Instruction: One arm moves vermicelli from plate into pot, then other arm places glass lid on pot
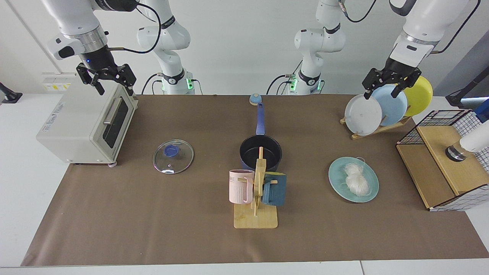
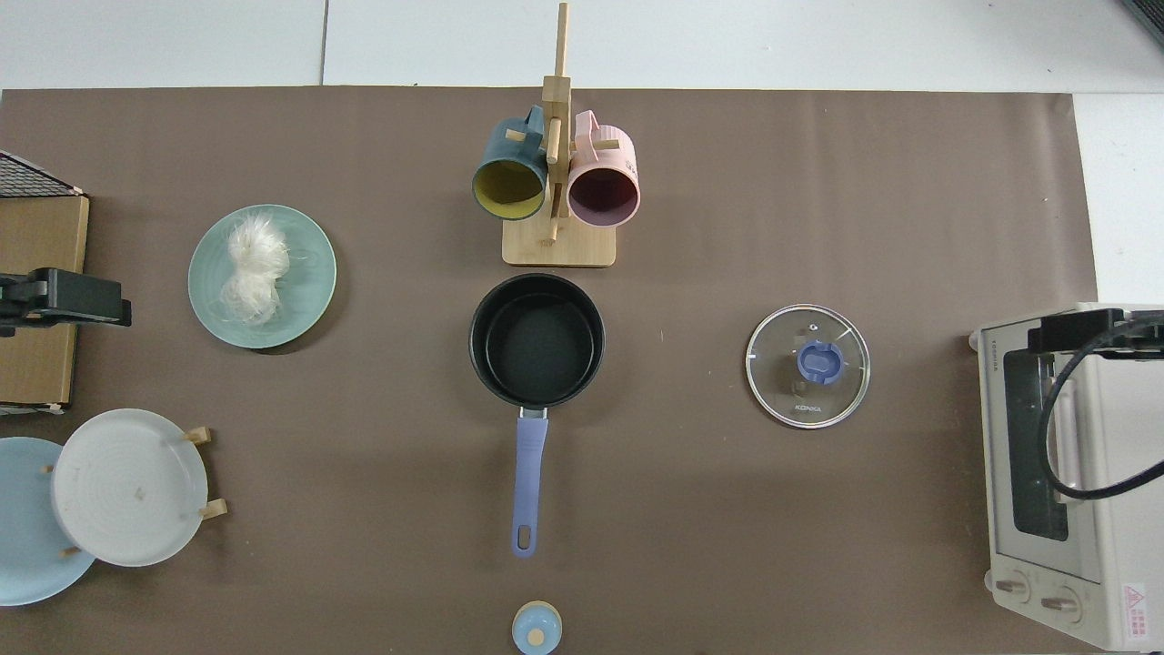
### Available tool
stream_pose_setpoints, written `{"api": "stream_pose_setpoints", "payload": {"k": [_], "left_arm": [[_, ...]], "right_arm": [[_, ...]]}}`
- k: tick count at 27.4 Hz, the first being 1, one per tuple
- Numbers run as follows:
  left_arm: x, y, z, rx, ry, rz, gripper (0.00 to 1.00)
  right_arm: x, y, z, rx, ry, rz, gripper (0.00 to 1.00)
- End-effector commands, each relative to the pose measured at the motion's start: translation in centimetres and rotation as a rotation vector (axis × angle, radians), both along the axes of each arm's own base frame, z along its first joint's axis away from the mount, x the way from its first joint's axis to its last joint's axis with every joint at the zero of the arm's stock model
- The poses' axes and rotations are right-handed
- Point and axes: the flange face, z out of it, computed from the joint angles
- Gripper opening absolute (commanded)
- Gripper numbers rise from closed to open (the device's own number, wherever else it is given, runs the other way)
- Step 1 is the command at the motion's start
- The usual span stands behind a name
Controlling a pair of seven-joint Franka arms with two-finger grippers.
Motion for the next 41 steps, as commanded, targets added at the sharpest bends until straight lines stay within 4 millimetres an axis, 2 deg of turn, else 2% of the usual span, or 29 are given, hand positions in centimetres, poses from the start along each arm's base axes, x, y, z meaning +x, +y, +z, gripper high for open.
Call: {"api": "stream_pose_setpoints", "payload": {"k": [1, 8, 11, 16, 22, 27, 35, 41], "left_arm": [[-0.3, 0.1, -0.1, -0.001, -0.013, -0.011, 1.00], [-0.6, -0.7, 0.7, 0.000, -0.022, -0.021, 1.00], [-0.6, -0.3, 0.7, 0.000, -0.023, -0.013, 1.00], [-0.7, -0.4, 0.9, -0.003, -0.025, -0.010, 1.00], [-0.8, -0.4, 0.8, -0.008, -0.029, -0.004, 1.00], [0.2, -0.1, 0.6, -0.008, -0.069, -0.016, 1.00], [3.9, -0.1, -2.0, 0.002, -0.093, -0.009, 1.00], [7.8, 0.0, -4.9, 0.015, -0.092, -0.001, 1.00]], "right_arm": [[-1.2, -0.2, 0.5, 0.002, 0.028, 0.025, 1.00], [-1.2, 0.2, 0.8, 0.011, 0.016, 0.025, 1.00], [-1.3, 0.5, 0.8, 0.013, 0.016, 0.029, 1.00], [-1.4, 0.4, -0.3, 0.010, 0.045, 0.036, 1.00], [-1.3, 0.9, -3.2, 0.013, 0.093, 0.038, 1.00], [-0.9, 1.7, -5.9, 0.010, 0.101, 0.047, 1.00], [0.2, 4.1, -11.8, -0.002, 0.074, 0.089, 1.00], [1.6, 4.5, -16.2, -0.002, 0.068, 0.090, 1.00]]}}
